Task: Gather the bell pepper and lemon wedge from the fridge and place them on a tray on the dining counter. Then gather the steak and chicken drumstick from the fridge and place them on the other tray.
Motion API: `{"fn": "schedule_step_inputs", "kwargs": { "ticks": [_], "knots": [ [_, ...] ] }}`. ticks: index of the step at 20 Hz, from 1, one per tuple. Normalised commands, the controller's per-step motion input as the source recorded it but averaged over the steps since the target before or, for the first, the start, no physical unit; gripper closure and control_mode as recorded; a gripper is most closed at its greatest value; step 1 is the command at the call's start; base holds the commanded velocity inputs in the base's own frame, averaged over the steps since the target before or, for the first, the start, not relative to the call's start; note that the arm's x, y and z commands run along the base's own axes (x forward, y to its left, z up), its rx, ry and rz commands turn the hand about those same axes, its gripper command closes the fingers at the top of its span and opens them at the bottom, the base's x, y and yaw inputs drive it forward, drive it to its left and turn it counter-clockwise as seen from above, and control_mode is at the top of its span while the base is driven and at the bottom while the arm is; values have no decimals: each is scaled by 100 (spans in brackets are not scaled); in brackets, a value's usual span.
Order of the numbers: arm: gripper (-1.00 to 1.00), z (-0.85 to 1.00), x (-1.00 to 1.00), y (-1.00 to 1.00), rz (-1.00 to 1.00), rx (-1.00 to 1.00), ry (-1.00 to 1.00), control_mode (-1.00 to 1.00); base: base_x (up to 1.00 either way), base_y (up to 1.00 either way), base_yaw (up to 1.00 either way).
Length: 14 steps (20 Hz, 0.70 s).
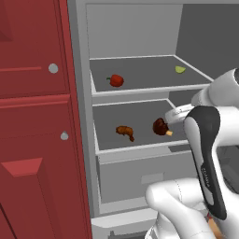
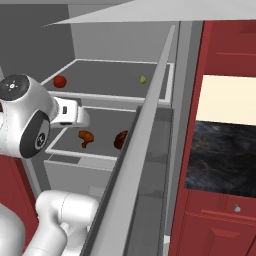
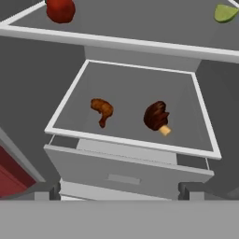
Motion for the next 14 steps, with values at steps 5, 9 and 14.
{"fn": "schedule_step_inputs", "kwargs": {
  "ticks": [5,9,14],
  "knots": [
    [-100,38,-19,-9,-4,0,-5,-100,0,0,0],
    [-100,39,-15,0,-9,0,-2,-100,0,0,0],
    [-100,31,-10,-3,-9,0,0,-100,0,0,0]
  ]
}}
